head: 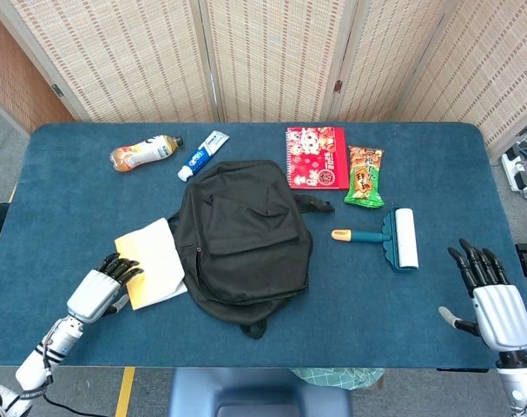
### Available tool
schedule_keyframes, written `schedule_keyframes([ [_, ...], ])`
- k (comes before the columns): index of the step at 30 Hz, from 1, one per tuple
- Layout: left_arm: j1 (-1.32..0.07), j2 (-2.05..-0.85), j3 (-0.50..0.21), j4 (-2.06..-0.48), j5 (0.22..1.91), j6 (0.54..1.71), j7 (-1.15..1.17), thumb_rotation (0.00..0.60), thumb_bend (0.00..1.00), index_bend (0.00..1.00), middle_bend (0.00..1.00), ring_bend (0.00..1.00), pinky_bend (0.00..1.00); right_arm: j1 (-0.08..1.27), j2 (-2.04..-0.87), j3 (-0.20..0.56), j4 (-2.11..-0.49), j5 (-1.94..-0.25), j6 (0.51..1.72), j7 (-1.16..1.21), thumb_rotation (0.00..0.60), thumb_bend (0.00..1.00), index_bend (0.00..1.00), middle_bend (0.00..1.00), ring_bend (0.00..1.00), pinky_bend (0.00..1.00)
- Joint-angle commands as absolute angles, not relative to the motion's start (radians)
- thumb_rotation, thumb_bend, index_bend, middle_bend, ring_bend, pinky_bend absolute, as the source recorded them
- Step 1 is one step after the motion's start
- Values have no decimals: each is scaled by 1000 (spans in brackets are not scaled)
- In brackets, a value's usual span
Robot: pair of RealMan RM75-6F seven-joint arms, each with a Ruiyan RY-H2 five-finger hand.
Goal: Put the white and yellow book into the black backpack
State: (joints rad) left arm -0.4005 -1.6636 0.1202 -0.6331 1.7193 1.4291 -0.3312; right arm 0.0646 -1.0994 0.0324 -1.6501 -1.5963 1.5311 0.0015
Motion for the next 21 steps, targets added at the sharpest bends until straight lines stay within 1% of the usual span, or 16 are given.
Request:
schedule_keyframes([
  [1,-405,-1664,114,-645,1713,1423,-342,600,419,276,245,223,174,63,-1099,32,-1648,-1597,1533,5,600,132,0,16,79,60],
  [14,-431,-1685,93,-686,1693,1391,-395,600,426,294,267,248,192,61,-1098,33,-1642,-1598,1537,18,600,133,0,16,79,61],
  [18,-446,-1692,91,-697,1697,1380,-393,600,444,295,272,252,194,61,-1098,33,-1642,-1598,1536,19,600,134,0,16,79,60],
  [21,-456,-1693,88,-710,1700,1380,-386,600,497,296,282,260,195,61,-1099,34,-1641,-1597,1536,21,600,133,0,16,80,60],
])
